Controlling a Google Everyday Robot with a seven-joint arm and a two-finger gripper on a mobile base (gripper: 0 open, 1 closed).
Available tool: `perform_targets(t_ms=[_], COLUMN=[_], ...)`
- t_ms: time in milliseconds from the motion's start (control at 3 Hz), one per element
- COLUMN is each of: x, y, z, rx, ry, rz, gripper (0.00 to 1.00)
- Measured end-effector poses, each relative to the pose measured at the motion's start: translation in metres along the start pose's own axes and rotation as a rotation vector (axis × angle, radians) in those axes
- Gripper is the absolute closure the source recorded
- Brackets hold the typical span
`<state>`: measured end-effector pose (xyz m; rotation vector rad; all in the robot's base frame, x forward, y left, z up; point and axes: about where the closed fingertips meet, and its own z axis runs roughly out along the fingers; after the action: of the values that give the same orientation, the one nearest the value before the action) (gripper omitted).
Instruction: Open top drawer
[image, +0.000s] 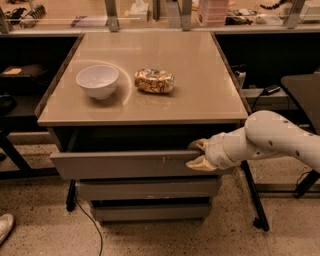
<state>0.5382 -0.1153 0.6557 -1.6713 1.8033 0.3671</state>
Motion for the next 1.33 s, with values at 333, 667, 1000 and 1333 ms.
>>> perform_targets(t_ms=[333, 667, 1000, 1333], x=[-0.0047, -0.0083, -0.0084, -0.0084], y=[-0.0020, -0.0033, -0.0033, -0.0033], z=[-0.0065, -0.0110, -0.0110, -0.0110], rx=[0.000, 0.000, 0.000, 0.000], ry=[0.000, 0.000, 0.000, 0.000], rz=[0.000, 0.000, 0.000, 0.000], gripper=[0.88, 1.00, 0.82, 0.60])
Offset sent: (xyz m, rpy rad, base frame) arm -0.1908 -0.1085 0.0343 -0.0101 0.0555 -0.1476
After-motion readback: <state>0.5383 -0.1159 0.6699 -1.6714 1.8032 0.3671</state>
